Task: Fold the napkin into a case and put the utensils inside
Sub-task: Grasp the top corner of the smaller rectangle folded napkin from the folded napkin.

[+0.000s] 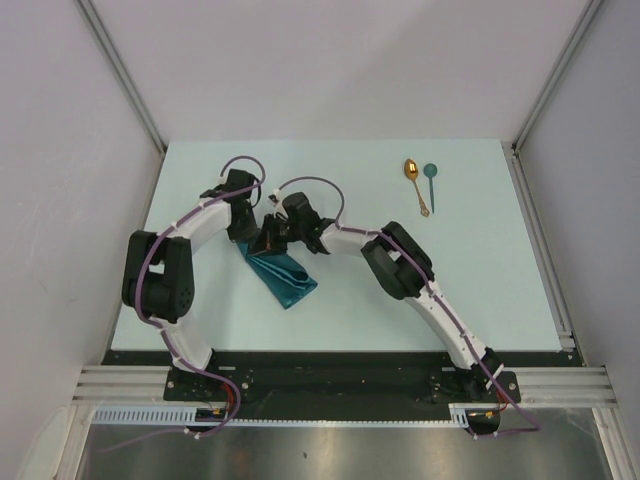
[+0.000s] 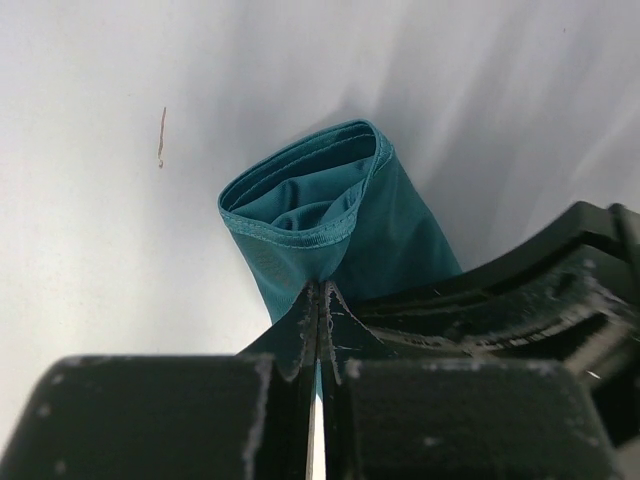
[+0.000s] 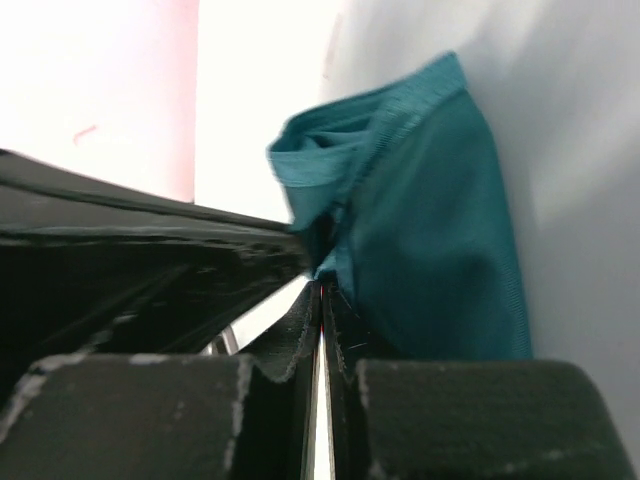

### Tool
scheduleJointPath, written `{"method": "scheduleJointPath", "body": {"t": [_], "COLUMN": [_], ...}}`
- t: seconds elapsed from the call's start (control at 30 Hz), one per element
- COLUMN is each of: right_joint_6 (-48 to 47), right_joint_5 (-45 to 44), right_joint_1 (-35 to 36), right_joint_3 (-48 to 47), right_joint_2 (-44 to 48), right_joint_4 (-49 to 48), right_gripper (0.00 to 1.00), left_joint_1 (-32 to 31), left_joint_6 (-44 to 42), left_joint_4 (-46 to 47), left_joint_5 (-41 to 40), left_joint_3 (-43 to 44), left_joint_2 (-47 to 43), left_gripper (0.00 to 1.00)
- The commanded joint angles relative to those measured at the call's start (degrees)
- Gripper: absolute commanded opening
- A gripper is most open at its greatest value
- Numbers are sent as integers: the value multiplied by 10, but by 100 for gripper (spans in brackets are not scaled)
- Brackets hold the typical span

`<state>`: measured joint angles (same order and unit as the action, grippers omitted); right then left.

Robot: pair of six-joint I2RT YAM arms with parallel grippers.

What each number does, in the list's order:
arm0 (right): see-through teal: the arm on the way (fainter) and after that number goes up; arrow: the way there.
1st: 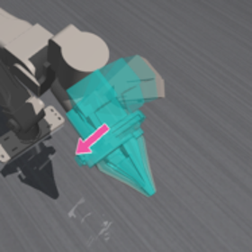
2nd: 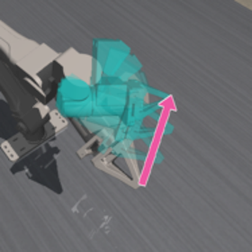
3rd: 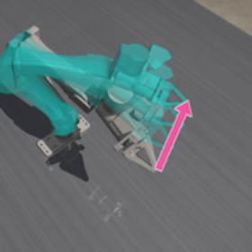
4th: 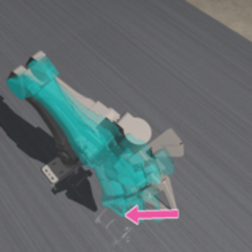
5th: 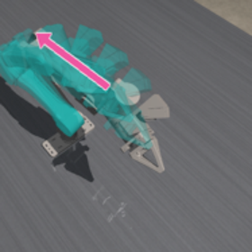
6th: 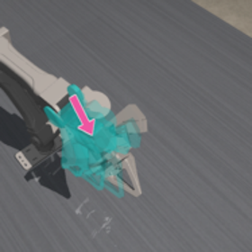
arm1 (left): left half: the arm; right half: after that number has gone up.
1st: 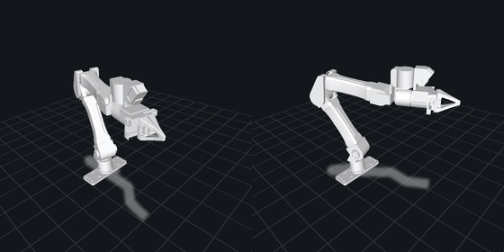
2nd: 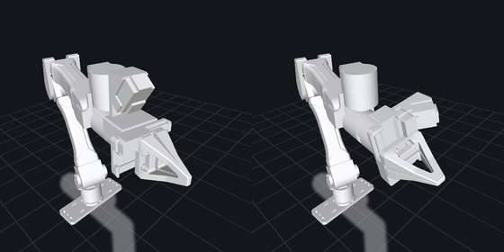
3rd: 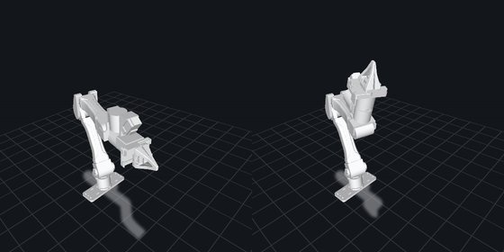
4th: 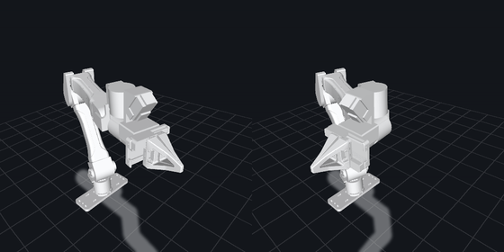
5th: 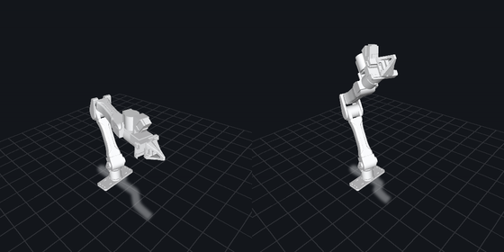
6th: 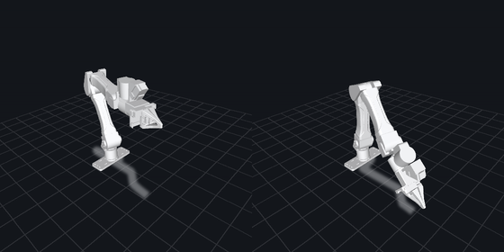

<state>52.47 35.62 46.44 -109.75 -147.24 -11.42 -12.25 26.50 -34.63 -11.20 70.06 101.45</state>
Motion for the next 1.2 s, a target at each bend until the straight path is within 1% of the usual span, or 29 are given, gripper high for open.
{"method": "scheduleJointPath", "body": {"t": [0.0,0.2,0.37,0.5,0.63,0.73,0.77,0.8,0.83,0.93,0.97,1.17], "right_joint_6": [-3,-3,32,23,45,52,54,58,62,53,51,38], "right_joint_5": [3,-4,-8,-27,-13,-2,2,9,7,16,18,40], "right_joint_1": [5,5,2,1,-6,-10,-11,-13,-14,-20,-21,-37], "right_joint_3": [-20,-40,-94,-121,-116,-86,-70,-33,-13,33,42,101], "right_joint_2": [-12,-32,-70,-82,-81,-54,-44,-33,-6,23,41,85], "right_joint_4": [-13,-43,-69,-59,-81,-77,-88,-98,-105,-99,-96,-99], "right_gripper": [6,6,6,7,7,8,8,8,9,9,9,9], "left_joint_1": [-4,-4,-6,-6,-6,-5,-5,-4,-4,-4,-4,-4], "left_joint_6": [8,16,26,30,32,31,31,31,30,32,32,37], "left_joint_4": [11,12,18,22,19,13,12,12,12,9,7,8], "left_joint_5": [9,20,23,20,14,7,7,6,5,6,6,7], "left_joint_3": [-2,-11,-25,-34,-30,-20,-18,-13,-10,6,14,24], "left_joint_2": [-28,-30,-39,-43,-39,-34,-33,-31,-29,-12,-8,7], "left_gripper": [0,0,0,0,0,0,0,0,0,0,0,0]}}
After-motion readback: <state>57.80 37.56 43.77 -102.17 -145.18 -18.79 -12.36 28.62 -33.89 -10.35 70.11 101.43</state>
